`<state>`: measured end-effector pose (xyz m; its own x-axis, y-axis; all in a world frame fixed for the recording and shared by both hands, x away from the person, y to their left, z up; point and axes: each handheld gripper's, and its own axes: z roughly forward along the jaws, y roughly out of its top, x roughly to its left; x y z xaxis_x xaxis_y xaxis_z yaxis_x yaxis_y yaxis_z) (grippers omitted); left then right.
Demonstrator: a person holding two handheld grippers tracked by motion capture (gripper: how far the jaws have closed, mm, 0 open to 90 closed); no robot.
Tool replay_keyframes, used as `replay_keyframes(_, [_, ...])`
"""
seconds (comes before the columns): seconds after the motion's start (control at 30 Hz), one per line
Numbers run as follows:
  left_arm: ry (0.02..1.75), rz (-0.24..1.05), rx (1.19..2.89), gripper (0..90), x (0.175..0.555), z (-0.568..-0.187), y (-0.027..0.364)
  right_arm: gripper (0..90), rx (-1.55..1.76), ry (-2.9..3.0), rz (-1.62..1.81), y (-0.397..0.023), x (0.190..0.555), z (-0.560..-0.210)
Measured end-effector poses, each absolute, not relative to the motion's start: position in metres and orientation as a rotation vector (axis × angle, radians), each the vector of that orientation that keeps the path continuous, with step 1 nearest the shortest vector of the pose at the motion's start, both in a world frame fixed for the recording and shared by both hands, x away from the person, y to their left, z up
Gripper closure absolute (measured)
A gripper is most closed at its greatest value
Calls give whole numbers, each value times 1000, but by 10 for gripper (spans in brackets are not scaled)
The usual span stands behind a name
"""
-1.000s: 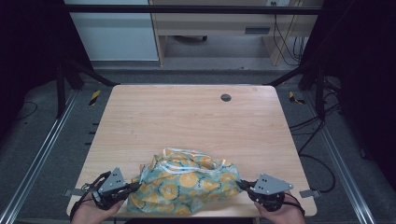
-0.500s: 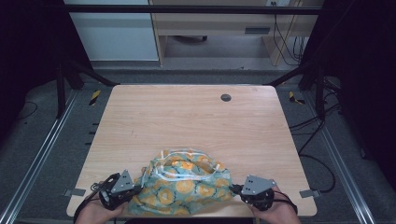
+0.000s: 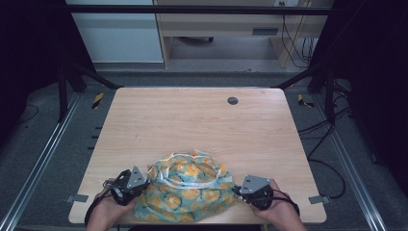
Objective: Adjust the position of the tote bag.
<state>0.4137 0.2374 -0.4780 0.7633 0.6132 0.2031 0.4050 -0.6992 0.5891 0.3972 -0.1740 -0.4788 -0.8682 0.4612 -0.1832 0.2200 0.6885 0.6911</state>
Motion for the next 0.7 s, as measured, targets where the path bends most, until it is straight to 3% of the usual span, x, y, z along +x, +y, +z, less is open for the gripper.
replay_keyframes(0.7, [852,601,2356,900,453,-482,231,900,594,2493,979,-174,408,-474])
